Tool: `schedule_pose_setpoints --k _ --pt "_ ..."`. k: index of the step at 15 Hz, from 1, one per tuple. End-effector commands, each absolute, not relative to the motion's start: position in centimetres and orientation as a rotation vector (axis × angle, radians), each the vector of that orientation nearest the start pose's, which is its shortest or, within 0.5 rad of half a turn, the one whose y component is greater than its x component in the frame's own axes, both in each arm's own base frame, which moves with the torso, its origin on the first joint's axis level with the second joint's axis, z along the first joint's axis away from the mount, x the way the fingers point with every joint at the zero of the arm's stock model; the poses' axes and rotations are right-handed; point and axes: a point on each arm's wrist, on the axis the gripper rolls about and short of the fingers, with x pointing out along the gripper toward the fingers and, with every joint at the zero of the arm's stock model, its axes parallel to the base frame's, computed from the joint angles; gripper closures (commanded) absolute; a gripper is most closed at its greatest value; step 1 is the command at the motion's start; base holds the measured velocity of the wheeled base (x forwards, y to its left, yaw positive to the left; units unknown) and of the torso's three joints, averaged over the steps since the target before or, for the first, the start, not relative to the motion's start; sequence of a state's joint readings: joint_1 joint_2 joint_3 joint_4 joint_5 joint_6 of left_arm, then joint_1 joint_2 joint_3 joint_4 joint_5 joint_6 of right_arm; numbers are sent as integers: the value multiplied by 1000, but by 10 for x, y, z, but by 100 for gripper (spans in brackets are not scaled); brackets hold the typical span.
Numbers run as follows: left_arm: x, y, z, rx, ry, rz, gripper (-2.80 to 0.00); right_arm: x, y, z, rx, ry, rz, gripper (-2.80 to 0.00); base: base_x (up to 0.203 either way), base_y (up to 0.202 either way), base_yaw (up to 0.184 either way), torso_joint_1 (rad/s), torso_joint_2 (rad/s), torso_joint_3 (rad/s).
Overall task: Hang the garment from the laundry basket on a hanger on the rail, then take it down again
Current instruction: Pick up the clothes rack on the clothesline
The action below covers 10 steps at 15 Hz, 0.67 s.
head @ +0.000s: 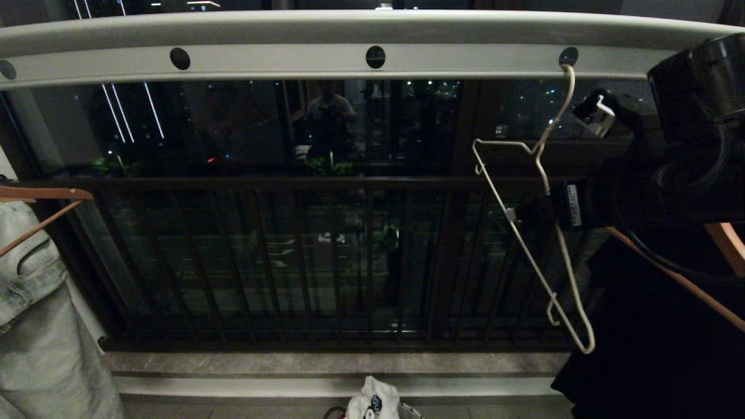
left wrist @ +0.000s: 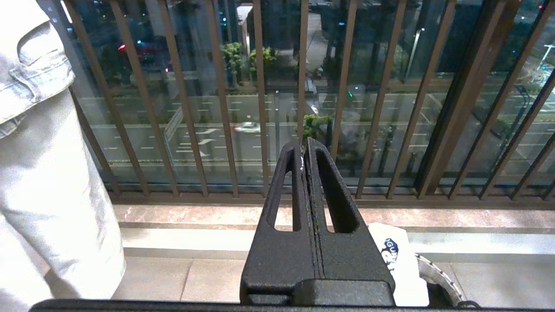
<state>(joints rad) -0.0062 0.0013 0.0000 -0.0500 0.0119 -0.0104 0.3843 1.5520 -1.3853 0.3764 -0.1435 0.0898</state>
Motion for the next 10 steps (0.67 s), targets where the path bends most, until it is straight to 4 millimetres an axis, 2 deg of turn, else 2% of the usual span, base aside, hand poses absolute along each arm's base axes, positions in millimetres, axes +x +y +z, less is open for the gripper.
schedule_pose_setpoints --k 1,10 --pt "-22 0 76 -11 -34 6 0 244 95 288 -61 551 201 -280 0 0 0 0 0 0" --pt "-22 0 76 -11 -34 6 0 230 89 290 -65 534 177 -280 0 0 0 0 0 0"
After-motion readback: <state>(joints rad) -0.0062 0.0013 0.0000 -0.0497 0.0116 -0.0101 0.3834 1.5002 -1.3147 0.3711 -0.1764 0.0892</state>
